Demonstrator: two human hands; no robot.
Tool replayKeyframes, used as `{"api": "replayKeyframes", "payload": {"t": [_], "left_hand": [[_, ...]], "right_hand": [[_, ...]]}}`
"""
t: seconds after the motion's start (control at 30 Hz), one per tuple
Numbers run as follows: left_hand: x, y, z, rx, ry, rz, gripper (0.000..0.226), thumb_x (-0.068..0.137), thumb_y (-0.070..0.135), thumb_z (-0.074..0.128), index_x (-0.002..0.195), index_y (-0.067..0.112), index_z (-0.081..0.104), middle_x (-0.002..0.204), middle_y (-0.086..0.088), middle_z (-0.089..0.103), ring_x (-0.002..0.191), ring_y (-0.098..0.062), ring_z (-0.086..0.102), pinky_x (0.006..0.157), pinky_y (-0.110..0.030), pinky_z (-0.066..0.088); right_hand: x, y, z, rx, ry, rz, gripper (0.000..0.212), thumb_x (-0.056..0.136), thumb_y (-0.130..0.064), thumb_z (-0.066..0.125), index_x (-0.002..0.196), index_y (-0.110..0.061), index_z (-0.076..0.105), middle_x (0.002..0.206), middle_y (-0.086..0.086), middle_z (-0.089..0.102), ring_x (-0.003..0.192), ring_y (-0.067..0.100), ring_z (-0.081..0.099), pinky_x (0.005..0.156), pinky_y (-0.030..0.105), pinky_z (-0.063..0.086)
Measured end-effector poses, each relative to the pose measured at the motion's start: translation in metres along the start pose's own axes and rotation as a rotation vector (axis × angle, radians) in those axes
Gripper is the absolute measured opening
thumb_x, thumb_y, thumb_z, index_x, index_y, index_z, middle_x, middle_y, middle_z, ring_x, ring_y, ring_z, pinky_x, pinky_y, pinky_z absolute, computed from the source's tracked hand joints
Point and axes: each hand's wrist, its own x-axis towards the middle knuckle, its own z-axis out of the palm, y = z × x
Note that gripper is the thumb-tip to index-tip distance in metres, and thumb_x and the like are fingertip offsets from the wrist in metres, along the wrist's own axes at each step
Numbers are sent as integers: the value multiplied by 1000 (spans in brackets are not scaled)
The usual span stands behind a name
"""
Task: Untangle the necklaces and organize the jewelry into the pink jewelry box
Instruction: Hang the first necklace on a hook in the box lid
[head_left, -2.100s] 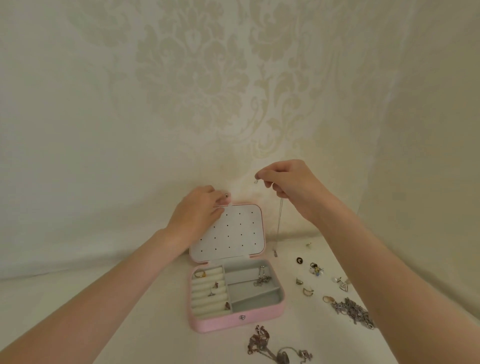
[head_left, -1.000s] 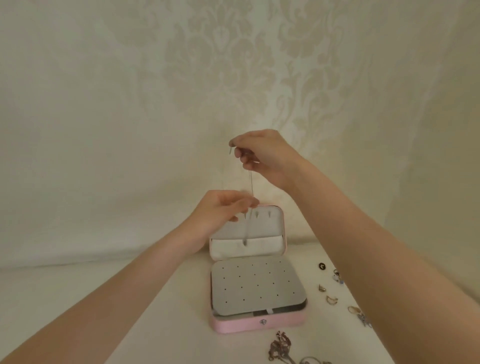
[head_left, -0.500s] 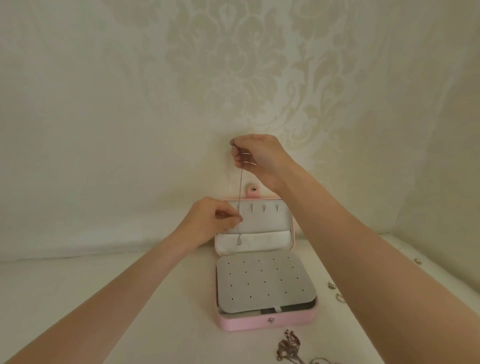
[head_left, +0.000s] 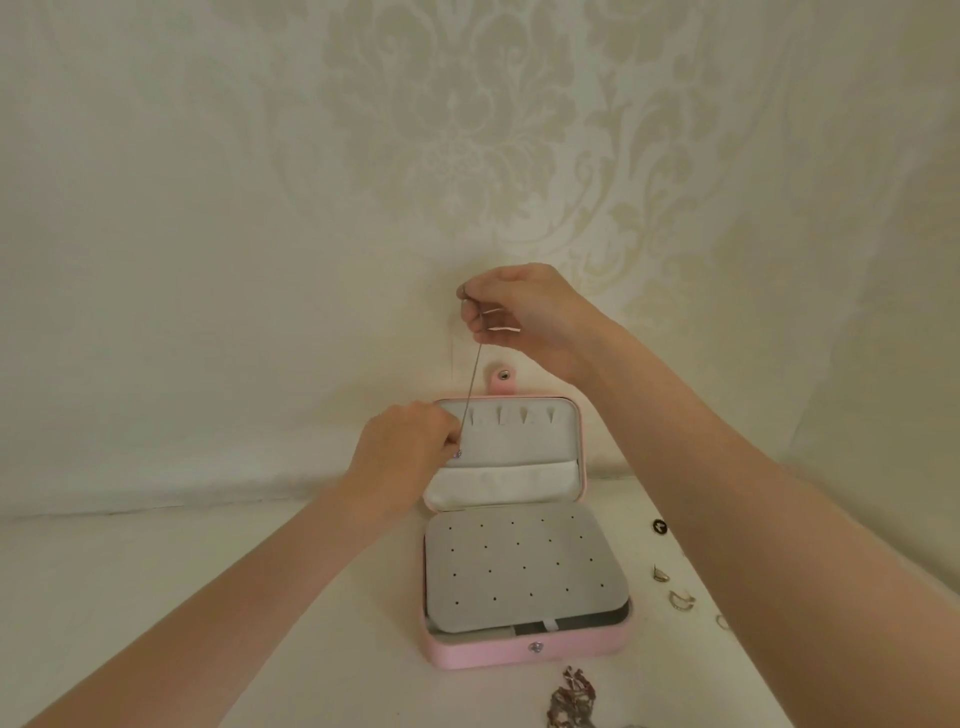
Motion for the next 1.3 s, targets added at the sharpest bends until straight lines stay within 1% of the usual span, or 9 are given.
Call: {"api": "replayKeyframes", "payload": {"t": [0.1,0.2,0.3,0.43,0.7,0.9,1.07,1.2,1.3], "left_hand": [[-3,-1,-4,264,13,97,35,38,18,91,48,22,58,59,3,50,35,-15,40,44,-15,-3],[-2,-11,11,292,53,131,44,23,12,92,42,19,53,53,2,45,29,-14,32,47,-13,-7],[-11,0,0,236,-23,104,22,53,24,86,63,23,67,71,2,58,50,-18,57,40,-19,18],[-16,-9,4,10,-38,-36,23,93,31,50,112,30,63,108,7,59,97,-19,58,70,-25,37],[-21,-20,-3,-165,353,-2,8,81,21,65,75,20,69,58,11,42,46,-19,50,42,-23,33],[-32,-19,11,-59,275,58,27,71,40,46,60,25,66,54,9,51,33,-13,46,38,-11,12],[-31,-16,20,-29,118,-28,23,87,39,52,104,35,67,95,12,65,81,-17,64,60,-24,39],[-30,-11,19,-47,220,44,26,73,40,45,63,31,67,54,13,59,35,-12,51,33,-21,33],[-30,-7,21,63,187,140,7,65,36,67,65,29,69,51,12,57,29,-13,45,37,-10,11]], "right_hand": [[-1,4,0,-3,-9,17,12,93,-7,52,85,-6,61,68,3,59,58,12,54,59,19,49],[-1,10,1,22,-8,34,12,93,-7,53,85,-6,61,67,4,59,58,12,54,56,18,49],[-4,18,4,41,-28,67,11,92,-8,53,86,-6,62,69,3,61,60,12,54,58,19,48],[-4,24,9,-58,-10,69,11,92,-13,55,85,-12,63,74,0,66,72,11,52,65,20,43],[4,14,28,-30,72,-33,16,92,-4,50,79,-8,58,70,5,64,48,9,42,40,14,32],[16,11,29,-80,246,-149,18,93,-4,46,79,-10,56,66,3,63,58,12,56,54,16,47],[14,12,27,-117,182,-129,19,92,-4,47,78,-11,57,67,2,64,57,11,57,55,16,47],[11,13,27,-130,140,-94,20,91,-4,48,76,-12,57,66,3,63,56,11,57,53,14,46],[9,12,26,-146,120,-76,20,91,-4,48,76,-11,58,67,3,63,56,11,57,54,15,46]]}}
